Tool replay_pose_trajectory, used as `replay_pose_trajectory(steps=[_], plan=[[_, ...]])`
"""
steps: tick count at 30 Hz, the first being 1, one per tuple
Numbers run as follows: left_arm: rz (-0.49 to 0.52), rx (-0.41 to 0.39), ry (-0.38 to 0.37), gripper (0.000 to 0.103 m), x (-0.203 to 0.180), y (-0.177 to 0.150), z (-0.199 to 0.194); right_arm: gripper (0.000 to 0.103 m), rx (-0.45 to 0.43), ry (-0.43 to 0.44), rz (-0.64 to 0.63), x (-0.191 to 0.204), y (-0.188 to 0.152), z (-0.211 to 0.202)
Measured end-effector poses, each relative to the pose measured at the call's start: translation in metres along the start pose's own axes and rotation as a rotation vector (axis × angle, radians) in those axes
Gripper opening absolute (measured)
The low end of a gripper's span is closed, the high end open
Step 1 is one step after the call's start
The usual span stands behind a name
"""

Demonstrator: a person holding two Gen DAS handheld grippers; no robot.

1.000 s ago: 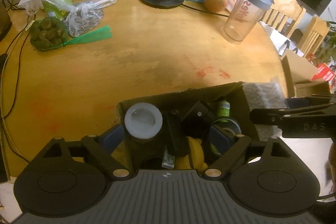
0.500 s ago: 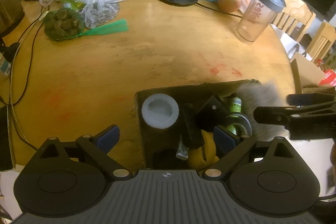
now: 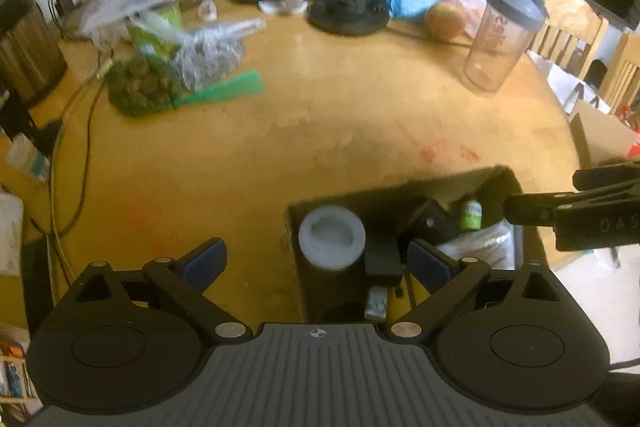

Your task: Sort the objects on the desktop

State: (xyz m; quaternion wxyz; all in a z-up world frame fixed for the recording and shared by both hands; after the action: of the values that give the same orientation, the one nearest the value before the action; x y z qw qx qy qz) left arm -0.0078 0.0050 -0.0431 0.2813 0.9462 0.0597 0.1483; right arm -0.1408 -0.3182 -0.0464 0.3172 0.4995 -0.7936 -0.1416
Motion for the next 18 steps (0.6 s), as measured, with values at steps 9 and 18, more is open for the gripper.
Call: replay_pose_trajectory(steps=[9, 18], plan=[[0.033, -0.114, 0.076, 0.099, 0.001, 0.021, -0.016, 0.103, -0.109, 0.05, -0.088, 0.011, 0.014, -0.016], [0.063, -0.172, 0.086, 0.099, -0.01, 0.033, -0.024, 0.103, -0.195, 0.014, -0.106, 0.01, 0.028, -0.032]])
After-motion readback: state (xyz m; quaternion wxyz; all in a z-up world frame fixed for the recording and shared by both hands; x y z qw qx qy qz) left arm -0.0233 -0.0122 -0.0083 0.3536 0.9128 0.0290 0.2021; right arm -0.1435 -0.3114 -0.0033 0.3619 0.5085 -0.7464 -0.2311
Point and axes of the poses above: each gripper's, at about its wrist camera, not at the fingertips, and z roughly the way its jaws point, x to its left, y to its top, the point moved 6 cm from there along z, roughly the way its jaws point, and after that the axes turned 4 degrees about -x, right-handed, at the moved point
